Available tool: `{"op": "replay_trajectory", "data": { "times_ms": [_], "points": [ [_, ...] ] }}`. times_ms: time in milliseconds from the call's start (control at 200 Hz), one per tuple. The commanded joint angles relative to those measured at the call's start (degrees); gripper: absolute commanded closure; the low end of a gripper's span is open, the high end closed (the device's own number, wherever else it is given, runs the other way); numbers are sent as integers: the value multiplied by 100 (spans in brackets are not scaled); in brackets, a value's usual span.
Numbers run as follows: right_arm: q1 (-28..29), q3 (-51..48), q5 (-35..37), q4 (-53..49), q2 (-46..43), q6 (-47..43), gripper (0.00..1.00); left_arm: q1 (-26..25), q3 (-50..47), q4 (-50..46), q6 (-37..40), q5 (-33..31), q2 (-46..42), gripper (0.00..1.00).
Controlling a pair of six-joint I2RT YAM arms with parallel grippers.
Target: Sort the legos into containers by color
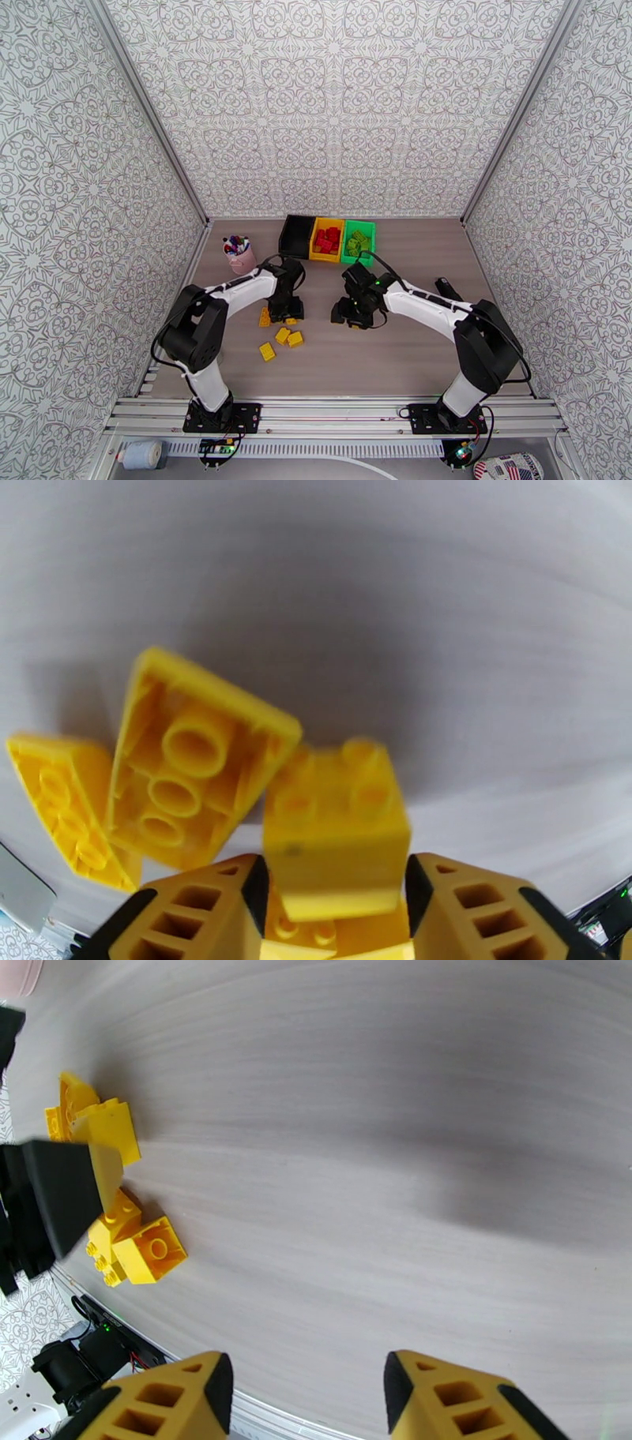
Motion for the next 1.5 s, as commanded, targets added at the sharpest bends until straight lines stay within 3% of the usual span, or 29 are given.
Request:
{"op": "replay_trajectory", "data": {
  "times_ms": [0, 310, 500, 740, 860, 870, 880, 905, 1120, 1306, 1496],
  "points": [
    [34, -98, 125, 7, -190, 88, 44, 56, 352, -173, -2, -173, 229, 56],
    [25, -48, 161, -20, -209, 46, 45, 109, 548, -315, 12, -99, 290, 65],
    [7, 347, -116, 211, 25, -7, 39, 256, 773, 6, 36, 576, -127, 65],
    [-322, 1281, -589, 445, 579, -15, 29, 946, 1552, 227, -99, 1291, -183, 65],
    [-503, 1792, -675, 484, 836, 88, 21, 1271, 2190, 194, -126, 1516, 153, 65],
    [-520, 1838, -668, 470, 856, 96, 16, 1294, 2248, 184, -126, 1532, 192, 65],
    [-542, 1915, -659, 453, 887, 110, 4, 1322, 2313, 175, -131, 1536, 226, 65],
    [-569, 2012, -653, 438, 924, 115, 1, 1379, 2475, 152, -127, 1549, 329, 65],
    [-831, 2996, -665, 155, 1380, 113, 1, 1699, 4237, -218, -71, 1597, 1399, 65],
    [-849, 3718, -810, -330, 1796, -408, 1, 1910, 5704, -305, -268, 1766, 2398, 63],
    [-861, 3798, -283, -468, 1739, -602, 1, 1999, 6653, -200, -421, 2059, 3142, 52]
  ]
}}
